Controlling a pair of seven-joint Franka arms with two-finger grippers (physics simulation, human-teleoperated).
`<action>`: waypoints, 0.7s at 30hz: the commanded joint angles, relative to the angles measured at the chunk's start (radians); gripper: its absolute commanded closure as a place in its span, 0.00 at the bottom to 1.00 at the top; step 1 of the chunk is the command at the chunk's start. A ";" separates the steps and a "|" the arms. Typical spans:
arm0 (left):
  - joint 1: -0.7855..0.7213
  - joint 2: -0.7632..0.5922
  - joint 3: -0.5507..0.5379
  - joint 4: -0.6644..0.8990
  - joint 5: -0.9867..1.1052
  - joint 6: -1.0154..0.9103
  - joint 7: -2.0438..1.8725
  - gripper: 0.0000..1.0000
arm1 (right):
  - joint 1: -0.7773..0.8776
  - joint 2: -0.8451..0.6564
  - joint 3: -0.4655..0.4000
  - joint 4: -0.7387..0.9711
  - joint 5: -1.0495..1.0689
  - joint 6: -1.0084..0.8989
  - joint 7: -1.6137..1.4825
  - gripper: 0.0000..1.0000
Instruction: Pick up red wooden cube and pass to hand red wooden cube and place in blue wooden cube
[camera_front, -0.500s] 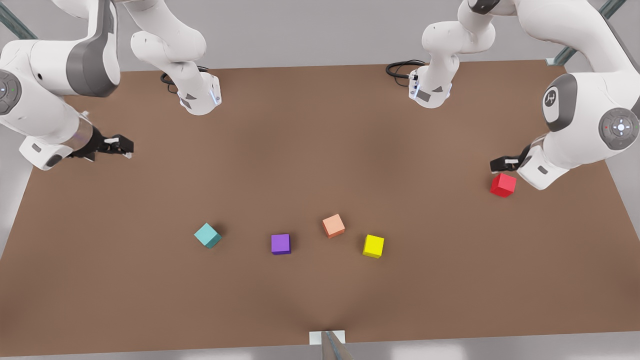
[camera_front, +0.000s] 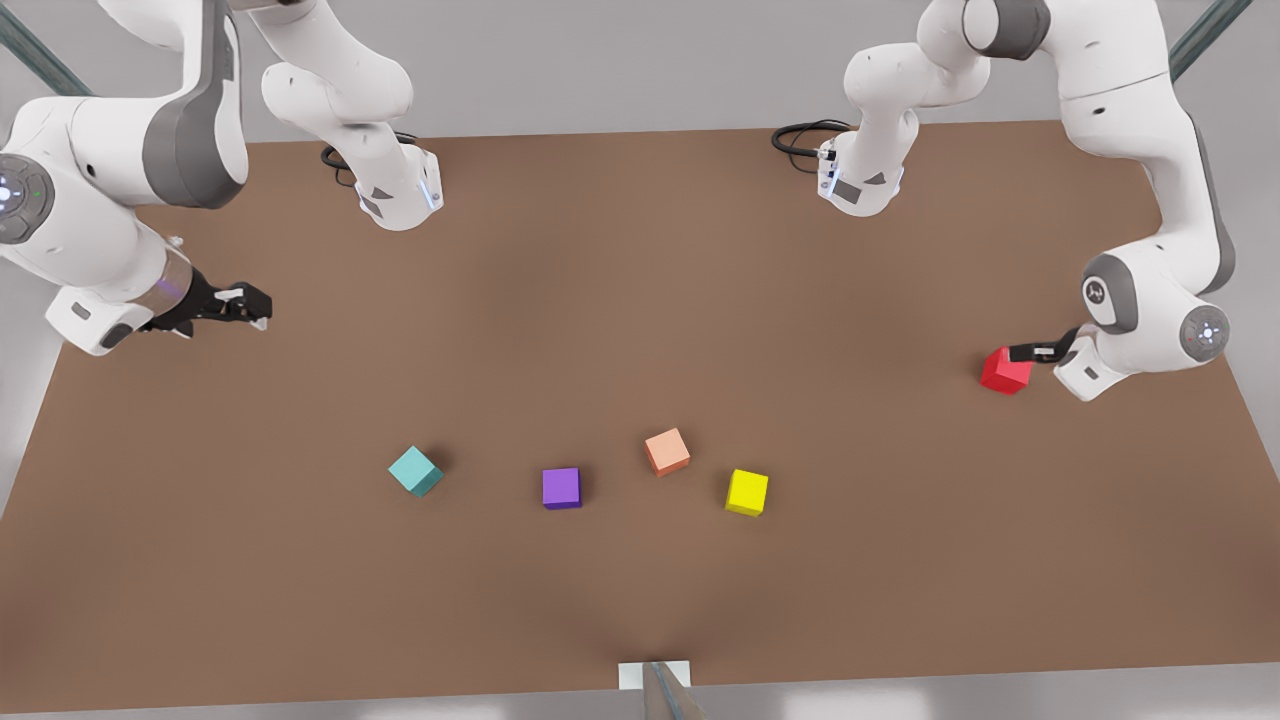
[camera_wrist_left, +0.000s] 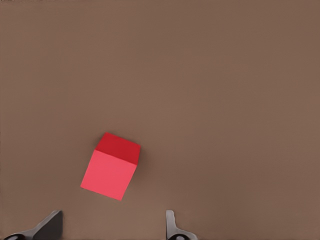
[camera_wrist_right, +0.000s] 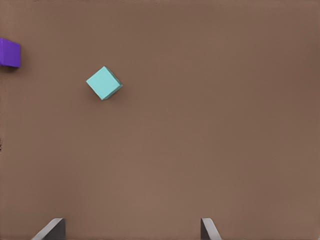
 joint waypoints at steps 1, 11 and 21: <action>0.008 0.013 0.004 -0.036 -0.004 0.259 0.913 0.00 | 0.000 0.003 0.001 0.004 -0.002 -0.005 -0.017 0.00; 0.013 0.045 0.004 -0.105 -0.004 0.302 0.941 0.00 | 0.010 0.026 0.004 0.006 -0.029 -0.019 -0.017 0.00; 0.011 0.062 0.002 -0.174 -0.004 0.407 0.643 0.00 | 0.010 0.039 0.004 0.004 -0.029 -0.019 -0.018 0.00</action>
